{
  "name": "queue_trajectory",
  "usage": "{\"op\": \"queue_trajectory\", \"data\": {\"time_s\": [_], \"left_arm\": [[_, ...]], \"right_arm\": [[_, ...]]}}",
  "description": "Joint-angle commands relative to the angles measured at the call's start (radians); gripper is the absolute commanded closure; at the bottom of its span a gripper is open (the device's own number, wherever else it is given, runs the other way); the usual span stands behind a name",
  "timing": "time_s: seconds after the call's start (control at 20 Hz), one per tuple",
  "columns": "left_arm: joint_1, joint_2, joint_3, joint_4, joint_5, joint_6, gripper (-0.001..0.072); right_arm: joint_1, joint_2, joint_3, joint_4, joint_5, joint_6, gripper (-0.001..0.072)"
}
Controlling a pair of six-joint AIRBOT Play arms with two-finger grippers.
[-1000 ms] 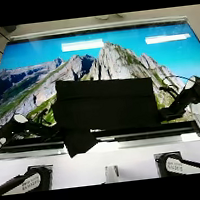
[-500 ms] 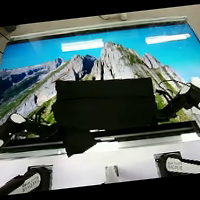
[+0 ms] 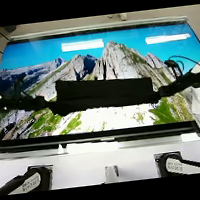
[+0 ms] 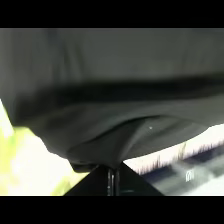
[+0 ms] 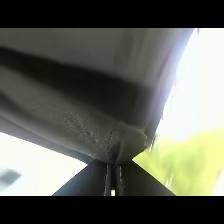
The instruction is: Fold the shirts.
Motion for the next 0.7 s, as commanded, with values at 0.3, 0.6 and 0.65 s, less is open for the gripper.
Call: {"op": "queue_trajectory", "data": {"time_s": [0.3,0.6,0.65], "left_arm": [[-0.024,-0.575,0.575,0.000,-0.044,-0.125,0.0677],[-0.041,-0.716,0.612,0.001,-0.087,-0.196,0.0357],[-0.031,-0.710,0.627,0.001,-0.113,-0.174,0.0357]], "right_arm": [[0.117,-0.315,0.307,-0.068,-0.152,0.143,0.0691],[0.113,-0.370,0.328,-0.059,-0.131,0.057,0.0033],[0.103,-0.368,0.354,-0.100,-0.093,0.047,0.0023]]}}
